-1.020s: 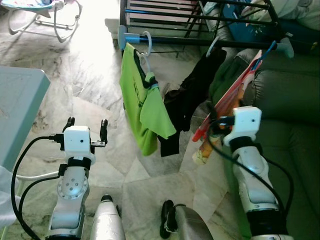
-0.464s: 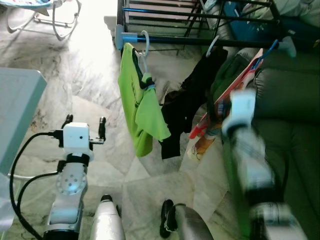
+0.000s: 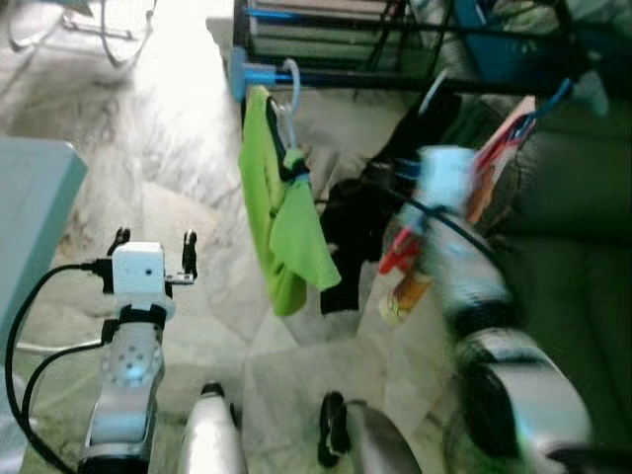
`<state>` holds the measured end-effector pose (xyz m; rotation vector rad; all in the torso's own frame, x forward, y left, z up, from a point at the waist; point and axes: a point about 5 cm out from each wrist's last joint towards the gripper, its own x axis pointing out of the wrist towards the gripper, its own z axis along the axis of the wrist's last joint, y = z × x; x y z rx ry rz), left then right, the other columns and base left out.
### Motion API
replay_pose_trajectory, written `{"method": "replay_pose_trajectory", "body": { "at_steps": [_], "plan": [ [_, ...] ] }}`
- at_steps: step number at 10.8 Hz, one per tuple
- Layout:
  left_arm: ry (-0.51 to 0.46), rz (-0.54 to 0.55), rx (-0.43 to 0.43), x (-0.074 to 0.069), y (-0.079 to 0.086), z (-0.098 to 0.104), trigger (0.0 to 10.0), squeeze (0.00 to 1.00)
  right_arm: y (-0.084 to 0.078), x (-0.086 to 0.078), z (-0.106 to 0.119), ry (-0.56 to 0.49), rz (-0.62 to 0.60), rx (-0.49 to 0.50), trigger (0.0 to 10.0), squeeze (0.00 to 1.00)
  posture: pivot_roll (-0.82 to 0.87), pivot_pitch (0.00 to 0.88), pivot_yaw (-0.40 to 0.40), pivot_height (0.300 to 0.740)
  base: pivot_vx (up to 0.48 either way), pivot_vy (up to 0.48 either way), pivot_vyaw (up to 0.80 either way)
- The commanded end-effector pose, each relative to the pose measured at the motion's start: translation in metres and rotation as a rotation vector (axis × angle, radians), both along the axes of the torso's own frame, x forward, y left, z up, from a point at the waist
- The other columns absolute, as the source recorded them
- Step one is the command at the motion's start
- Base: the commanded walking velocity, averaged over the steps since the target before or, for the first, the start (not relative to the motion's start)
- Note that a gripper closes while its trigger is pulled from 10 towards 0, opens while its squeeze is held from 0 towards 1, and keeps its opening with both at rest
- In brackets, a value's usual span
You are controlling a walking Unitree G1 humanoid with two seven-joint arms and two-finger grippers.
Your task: Hang hanger
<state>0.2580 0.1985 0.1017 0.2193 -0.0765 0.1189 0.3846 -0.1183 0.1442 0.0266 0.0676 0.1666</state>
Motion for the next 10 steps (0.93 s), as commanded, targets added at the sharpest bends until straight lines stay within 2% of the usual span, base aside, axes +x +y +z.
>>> {"method": "replay_pose_trajectory", "body": {
  "at_steps": [1,2,4,6,7,9,10],
  "plan": [
    [0.008,-0.011,0.007,-0.002,-0.006,-0.002,10.0,0.00,0.017,-0.002,-0.012,0.060,0.055,-0.055,10.0,0.00,0.14,0.285,-0.117,0.740,0.000,0.000,0.00],
    [0.009,-0.005,0.008,-0.003,-0.004,-0.002,10.0,0.00,0.014,-0.006,-0.025,0.113,0.026,-0.089,10.0,0.00,0.14,0.289,-0.122,0.740,0.000,0.000,0.00],
    [0.023,-0.016,0.002,-0.006,-0.006,-0.005,10.0,0.00,-0.016,-0.010,-0.038,0.157,-0.114,-0.070,10.0,0.00,0.13,0.302,-0.122,0.740,0.000,0.000,0.00],
    [0.038,-0.054,0.007,-0.006,-0.011,-0.007,10.0,0.00,-0.053,-0.013,-0.044,0.177,-0.270,-0.122,10.0,0.00,0.11,0.308,-0.112,0.740,0.000,0.000,0.00],
    [0.037,-0.055,0.005,-0.003,-0.009,-0.007,10.0,0.00,-0.059,-0.012,-0.042,0.159,-0.292,-0.140,10.0,0.00,0.11,0.303,-0.110,0.740,0.000,0.000,0.00],
    [0.020,-0.065,-0.008,0.000,-0.008,-0.002,10.0,0.00,-0.058,-0.009,-0.033,0.092,-0.257,-0.132,10.0,0.00,0.11,0.300,-0.112,0.740,0.000,0.000,0.00],
    [0.011,-0.064,-0.003,-0.002,-0.003,0.000,10.0,0.00,-0.053,-0.011,-0.021,-0.022,-0.152,-0.109,10.0,0.00,0.12,0.299,-0.116,0.740,0.000,0.000,0.00]
  ]
}}
